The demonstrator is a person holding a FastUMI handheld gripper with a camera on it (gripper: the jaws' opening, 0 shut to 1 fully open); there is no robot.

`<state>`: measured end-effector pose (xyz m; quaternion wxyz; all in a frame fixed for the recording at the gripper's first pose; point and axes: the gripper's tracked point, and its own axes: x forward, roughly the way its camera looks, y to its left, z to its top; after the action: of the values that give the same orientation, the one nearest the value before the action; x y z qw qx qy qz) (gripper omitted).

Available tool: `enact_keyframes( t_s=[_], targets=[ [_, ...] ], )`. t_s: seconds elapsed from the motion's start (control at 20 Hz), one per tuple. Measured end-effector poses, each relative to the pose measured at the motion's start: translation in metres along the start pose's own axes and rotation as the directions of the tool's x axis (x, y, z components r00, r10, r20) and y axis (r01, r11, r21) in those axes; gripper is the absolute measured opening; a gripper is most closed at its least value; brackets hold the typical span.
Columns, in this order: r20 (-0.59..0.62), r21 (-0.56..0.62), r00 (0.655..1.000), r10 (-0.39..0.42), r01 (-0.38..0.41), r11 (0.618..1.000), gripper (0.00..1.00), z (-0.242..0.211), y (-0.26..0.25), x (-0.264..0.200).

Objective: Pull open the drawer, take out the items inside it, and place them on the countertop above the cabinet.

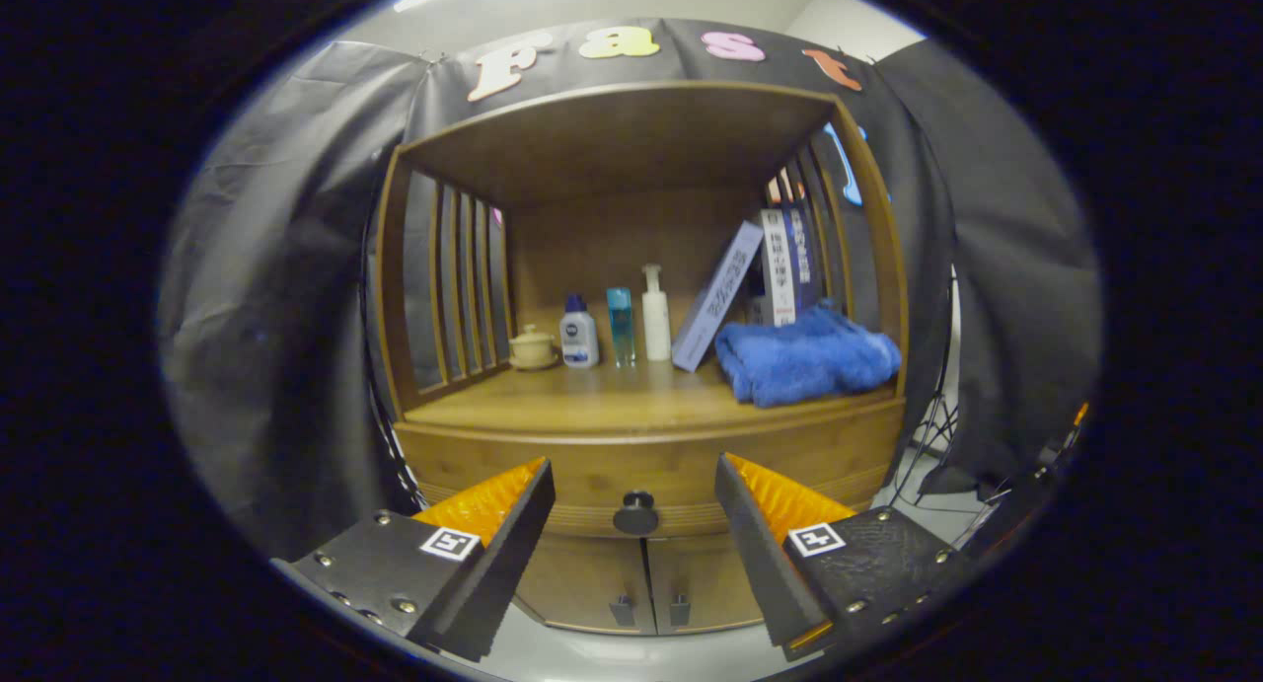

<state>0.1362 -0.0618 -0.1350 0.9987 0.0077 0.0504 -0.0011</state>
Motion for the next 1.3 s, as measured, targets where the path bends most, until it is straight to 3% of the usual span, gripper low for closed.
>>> enact_keyframes(
  t_s=[0.15, 0.3, 0.5, 0.65, 0.9, 1.05, 1.1, 1.2, 1.3],
  targets=[
    [-0.05, -0.012, 0.998, -0.035, 0.035, 0.999, 0.98, -0.036, -0.013, 0.03],
    [-0.088, -0.037, 0.996, 0.01, -0.013, 0.999, 0.98, -0.058, -0.002, 0.057],
    [-0.099, -0.007, 0.994, 0.055, -0.056, 0.998, 0.66, -0.071, 0.013, 0.076],
    [-0.076, -0.06, 0.997, -0.017, 0.013, 0.998, 0.42, -0.072, 0.011, 0.079],
    [0.017, -0.029, 0.992, -0.124, 0.124, 0.992, 0.42, -0.066, 0.007, 0.077],
    [0.017, -0.154, 0.997, -0.073, 0.075, 0.985, 0.43, -0.071, 0.008, 0.082],
    [0.005, -0.163, 0.998, -0.062, 0.062, 0.985, 0.43, -0.07, 0.01, 0.083],
    [-0.041, -0.115, 0.997, -0.067, 0.062, 0.991, 0.32, -0.073, 0.009, 0.078],
    [-0.04, -0.11, 0.997, -0.068, 0.063, 0.992, 0.32, -0.068, 0.008, 0.076]
  ],
)
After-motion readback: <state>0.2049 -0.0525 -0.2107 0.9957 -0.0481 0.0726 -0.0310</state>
